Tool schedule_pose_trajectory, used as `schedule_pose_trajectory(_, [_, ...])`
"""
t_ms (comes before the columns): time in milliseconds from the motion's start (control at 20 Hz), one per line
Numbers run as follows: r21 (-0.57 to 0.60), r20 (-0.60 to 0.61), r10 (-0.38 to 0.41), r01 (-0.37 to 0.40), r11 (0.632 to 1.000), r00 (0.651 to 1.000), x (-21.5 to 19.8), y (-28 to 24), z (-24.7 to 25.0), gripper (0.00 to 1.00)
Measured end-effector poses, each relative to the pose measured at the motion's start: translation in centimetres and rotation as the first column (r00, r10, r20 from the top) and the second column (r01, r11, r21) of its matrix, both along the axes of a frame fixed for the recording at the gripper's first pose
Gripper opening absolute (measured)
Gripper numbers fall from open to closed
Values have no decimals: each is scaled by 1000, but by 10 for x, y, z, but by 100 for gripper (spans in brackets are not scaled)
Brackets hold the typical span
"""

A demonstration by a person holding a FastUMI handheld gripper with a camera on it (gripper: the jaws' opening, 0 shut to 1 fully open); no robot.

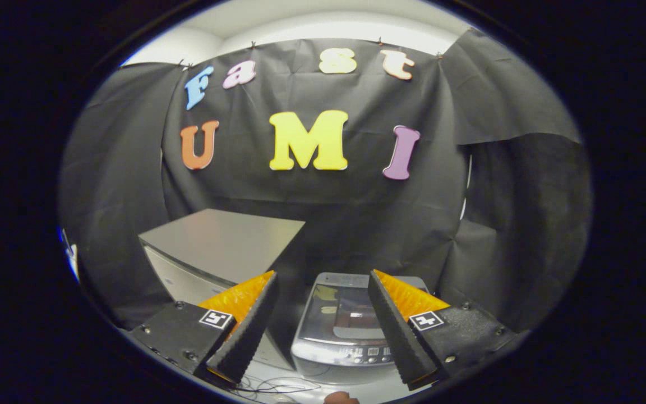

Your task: Put the clothes into the washing machine and then close the washing machine lid.

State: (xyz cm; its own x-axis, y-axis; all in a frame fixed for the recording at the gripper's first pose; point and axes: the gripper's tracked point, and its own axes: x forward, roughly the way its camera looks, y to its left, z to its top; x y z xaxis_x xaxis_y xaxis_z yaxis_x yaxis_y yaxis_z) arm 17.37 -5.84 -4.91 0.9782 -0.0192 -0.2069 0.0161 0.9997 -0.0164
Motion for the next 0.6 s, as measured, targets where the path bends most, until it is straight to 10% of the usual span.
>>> schedule_pose_trajectory(600, [20, 189, -30, 26, 999, 982, -151, -5, 80, 100])
